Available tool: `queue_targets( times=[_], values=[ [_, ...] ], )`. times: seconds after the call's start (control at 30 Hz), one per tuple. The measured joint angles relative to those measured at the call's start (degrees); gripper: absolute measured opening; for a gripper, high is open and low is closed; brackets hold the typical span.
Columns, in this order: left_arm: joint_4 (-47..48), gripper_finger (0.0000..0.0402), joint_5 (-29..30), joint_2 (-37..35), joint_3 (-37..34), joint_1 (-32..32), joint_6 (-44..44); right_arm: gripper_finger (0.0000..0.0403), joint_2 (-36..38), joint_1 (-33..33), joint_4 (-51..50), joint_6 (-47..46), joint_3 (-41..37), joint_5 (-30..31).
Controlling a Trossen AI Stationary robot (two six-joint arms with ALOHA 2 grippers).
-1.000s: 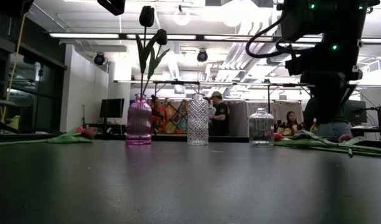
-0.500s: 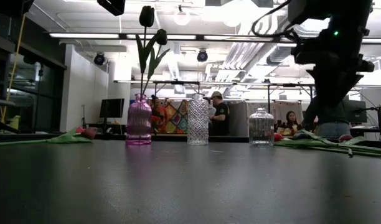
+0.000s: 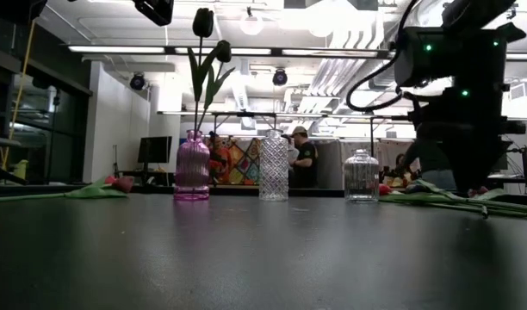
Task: Sort flowers into vase by color
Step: Put the black tulip into the violet vase
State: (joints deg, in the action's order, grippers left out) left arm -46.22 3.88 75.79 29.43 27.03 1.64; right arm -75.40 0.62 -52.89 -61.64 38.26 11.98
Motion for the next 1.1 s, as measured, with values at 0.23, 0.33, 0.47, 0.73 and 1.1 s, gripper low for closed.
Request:
queue_targets(
  times=[0.23,0.33,0.47,0.73,1.1],
  values=[
    [0.03,0.0213,0.00,0.00,0.00,0.00,-0.78,0.0135,-0.14,0.00,5.31,0.88,-0.68,-1.28],
    [0.04,0.0213,0.00,0.00,0.00,0.00,-0.80,0.0135,-0.20,0.00,5.05,0.19,-0.68,-1.28],
    [0.07,0.0213,0.00,0.00,0.00,0.00,-0.80,0.0135,-0.20,0.00,5.37,0.14,-0.68,-1.41],
    [0.11,0.0213,-0.02,0.00,0.02,0.02,-0.80,0.0135,-1.20,0.00,6.82,-0.03,-0.68,-2.79],
    [0.16,0.0213,-0.04,0.02,0.04,0.02,-0.80,0.0135,-5.62,0.00,6.39,-0.03,-0.68,-2.96]
  ],
)
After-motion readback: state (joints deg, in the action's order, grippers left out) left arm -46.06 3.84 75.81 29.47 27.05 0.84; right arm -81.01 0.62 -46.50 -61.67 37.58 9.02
